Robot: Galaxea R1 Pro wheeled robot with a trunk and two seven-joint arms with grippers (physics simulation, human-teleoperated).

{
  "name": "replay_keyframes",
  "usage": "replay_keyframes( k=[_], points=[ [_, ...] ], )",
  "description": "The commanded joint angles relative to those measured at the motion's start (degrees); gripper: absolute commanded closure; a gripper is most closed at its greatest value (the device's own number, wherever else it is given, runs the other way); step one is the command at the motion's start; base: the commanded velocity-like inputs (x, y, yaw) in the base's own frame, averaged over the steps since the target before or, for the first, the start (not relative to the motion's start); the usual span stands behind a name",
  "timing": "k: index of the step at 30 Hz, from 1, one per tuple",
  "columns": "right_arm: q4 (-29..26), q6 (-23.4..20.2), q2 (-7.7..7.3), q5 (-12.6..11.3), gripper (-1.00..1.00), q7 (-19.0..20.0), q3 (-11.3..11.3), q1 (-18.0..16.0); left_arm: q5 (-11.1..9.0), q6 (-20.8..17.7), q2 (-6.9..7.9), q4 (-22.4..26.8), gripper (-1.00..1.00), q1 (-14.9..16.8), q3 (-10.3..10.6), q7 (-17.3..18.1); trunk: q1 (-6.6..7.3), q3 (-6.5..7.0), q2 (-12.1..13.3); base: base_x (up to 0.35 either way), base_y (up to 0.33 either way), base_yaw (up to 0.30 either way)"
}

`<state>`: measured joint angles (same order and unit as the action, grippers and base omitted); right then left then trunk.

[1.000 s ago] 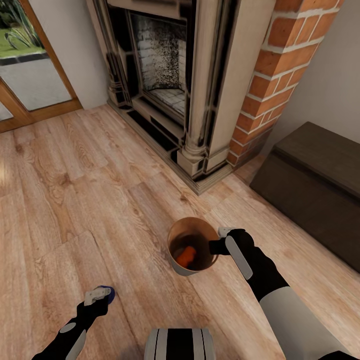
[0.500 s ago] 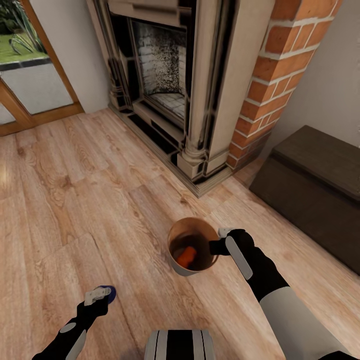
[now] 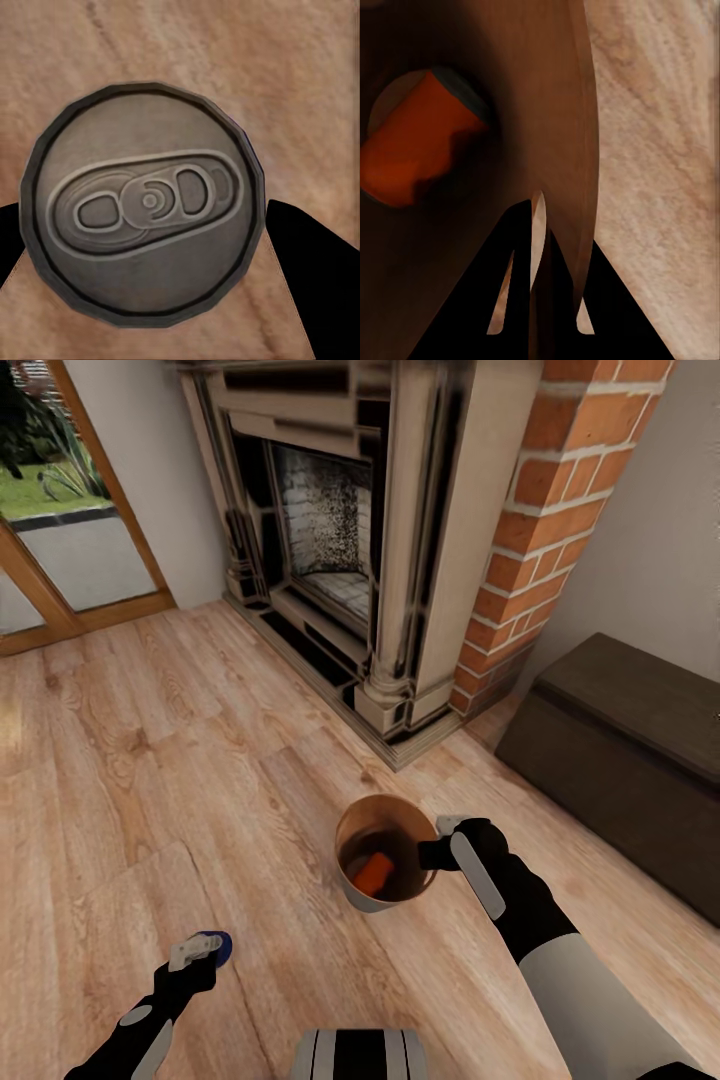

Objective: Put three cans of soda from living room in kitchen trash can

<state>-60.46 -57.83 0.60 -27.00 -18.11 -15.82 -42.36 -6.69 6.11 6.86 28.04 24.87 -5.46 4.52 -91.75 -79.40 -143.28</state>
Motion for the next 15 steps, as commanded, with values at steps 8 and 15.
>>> replay_keyframes(
  k=[8,15],
  points=[
    [0.1,0.3,0.01,-1.3,1.0,0.3,0.0,0.0,0.1,0.0,0.0,0.1,1.0,0.0,0.0,0.0,1.18,1.57,2.0,0.0,0.0,0.0],
    [0.1,0.3,0.01,-1.3,1.0,0.3,0.0,0.0,0.1,0.0,0.0,0.1,1.0,0.0,0.0,0.0,2.72,2.83,4.9,0.0,0.0,0.0]
  ],
)
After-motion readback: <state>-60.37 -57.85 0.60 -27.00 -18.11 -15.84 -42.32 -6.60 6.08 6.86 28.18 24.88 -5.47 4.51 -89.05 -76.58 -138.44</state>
